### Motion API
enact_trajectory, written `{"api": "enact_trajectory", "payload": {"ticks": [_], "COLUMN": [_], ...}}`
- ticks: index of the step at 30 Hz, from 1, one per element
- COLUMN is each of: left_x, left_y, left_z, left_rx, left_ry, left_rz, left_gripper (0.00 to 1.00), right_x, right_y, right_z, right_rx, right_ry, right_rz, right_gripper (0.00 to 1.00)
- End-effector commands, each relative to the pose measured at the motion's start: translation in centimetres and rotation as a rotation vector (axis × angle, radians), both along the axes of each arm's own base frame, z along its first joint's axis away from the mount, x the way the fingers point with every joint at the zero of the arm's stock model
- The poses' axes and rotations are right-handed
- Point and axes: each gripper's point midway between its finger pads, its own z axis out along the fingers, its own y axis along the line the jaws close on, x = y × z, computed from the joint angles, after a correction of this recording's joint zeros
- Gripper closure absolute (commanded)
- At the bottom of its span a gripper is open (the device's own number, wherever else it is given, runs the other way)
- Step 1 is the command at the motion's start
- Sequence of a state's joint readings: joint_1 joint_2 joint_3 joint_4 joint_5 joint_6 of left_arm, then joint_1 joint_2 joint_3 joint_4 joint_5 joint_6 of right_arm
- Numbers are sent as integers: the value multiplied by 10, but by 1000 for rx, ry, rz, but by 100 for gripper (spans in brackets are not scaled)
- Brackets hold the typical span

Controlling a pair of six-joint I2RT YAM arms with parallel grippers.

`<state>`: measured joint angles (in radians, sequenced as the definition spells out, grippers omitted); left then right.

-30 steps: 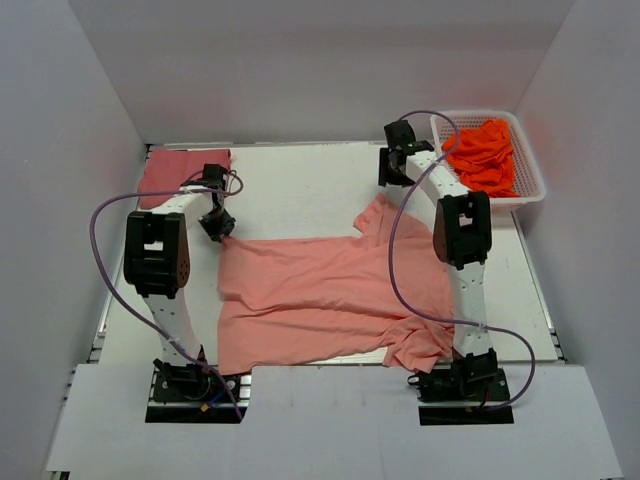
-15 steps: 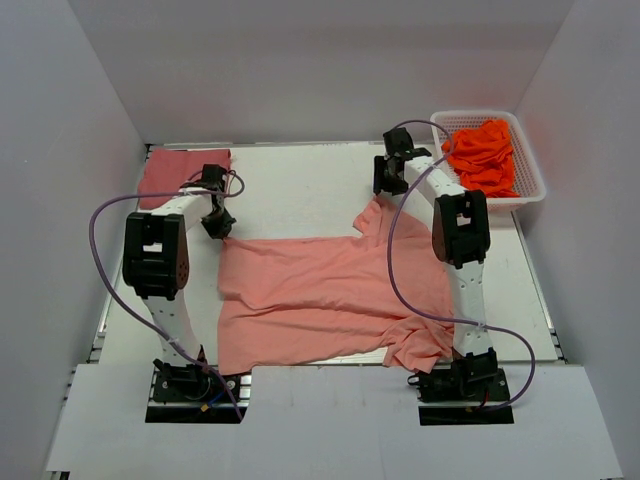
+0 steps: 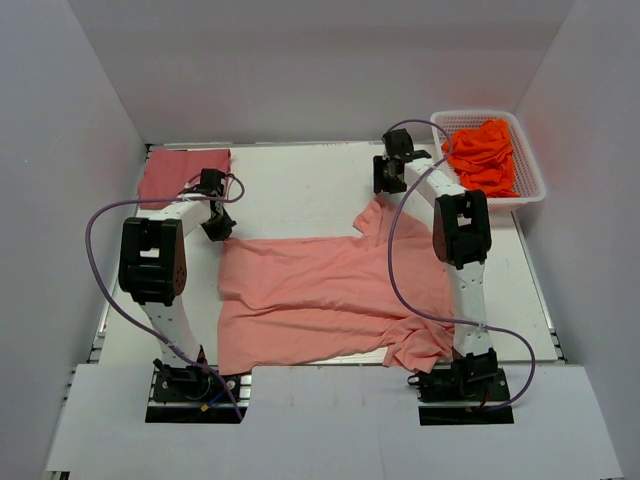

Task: Fold and stack the t-shirts
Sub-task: Flatten out the tshirt

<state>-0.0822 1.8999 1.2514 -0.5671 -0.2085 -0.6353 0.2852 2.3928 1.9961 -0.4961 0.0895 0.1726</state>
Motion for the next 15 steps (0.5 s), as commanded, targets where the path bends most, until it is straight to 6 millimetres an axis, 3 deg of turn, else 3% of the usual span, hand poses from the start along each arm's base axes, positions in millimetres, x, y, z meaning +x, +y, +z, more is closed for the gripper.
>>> {"api": "enact_trajectory", "payload": {"ticks": [1, 4, 7, 8, 9, 12, 15], "left_x": [0, 0, 4, 4, 4, 16, 24], "left_y": [-4, -4, -3, -3, -3, -3, -14], "left_z": [19, 19, 25, 25, 25, 42, 62], "left_rx": [-21, -21, -14, -14, -14, -13, -22], "left_ry": [-44, -44, -63, -63, -63, -102, -155], "left_rz": [-15, -15, -11, -11, -11, -20, -55], "left_gripper": [100, 100, 100, 100, 100, 100, 100], "right_x": [-6, -19, -31, -34, -32, -22, 2], "right_y": [-1, 2, 1, -2, -5, -15, -12], "right_z": [7, -9, -22, -25, -24, -6, 38], "right_rx": [-25, -33, -58, -65, -70, -53, -11], "right_ry": [-4, 42, 84, 96, 92, 34, -107], "right_rz": [20, 48, 39, 25, -8, -119, -162], "right_gripper": [50, 56, 77, 99, 100, 100, 100]}}
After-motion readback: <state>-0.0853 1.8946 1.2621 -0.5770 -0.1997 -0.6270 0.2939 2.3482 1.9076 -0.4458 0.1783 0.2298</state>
